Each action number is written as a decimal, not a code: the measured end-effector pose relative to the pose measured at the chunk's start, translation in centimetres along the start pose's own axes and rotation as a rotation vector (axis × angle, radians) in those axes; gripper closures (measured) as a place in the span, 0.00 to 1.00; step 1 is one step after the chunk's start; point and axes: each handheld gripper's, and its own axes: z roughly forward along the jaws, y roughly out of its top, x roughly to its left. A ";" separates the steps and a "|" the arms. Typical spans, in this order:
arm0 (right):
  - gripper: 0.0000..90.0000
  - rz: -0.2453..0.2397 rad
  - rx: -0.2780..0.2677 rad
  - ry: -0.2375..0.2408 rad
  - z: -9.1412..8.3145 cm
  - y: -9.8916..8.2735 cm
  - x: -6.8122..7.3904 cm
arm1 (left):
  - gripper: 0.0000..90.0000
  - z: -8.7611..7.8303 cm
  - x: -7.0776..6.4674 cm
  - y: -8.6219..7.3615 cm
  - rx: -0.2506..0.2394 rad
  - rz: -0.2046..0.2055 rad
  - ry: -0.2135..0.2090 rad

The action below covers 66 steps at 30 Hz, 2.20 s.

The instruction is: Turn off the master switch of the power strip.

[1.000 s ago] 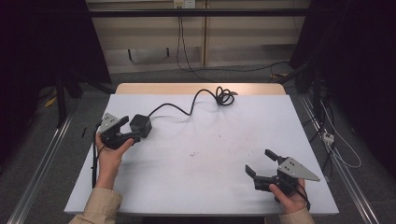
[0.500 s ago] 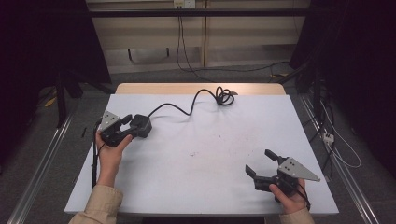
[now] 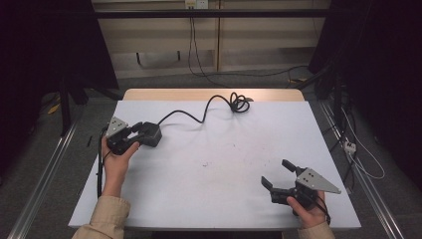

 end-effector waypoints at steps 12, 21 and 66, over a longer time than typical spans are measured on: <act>0.07 0.000 0.000 0.001 0.0 0.0 0.0 | 0.72 0.5 -0.1 0.3 0.010 0.016 -0.024; 0.07 -0.002 -0.001 0.000 0.0 0.0 0.1 | 0.79 0.8 0.1 0.6 0.016 -0.004 -0.036; 0.07 0.006 -0.008 -0.008 -0.1 0.1 -0.1 | 1.00 1.4 1.1 0.6 0.091 -0.032 -0.005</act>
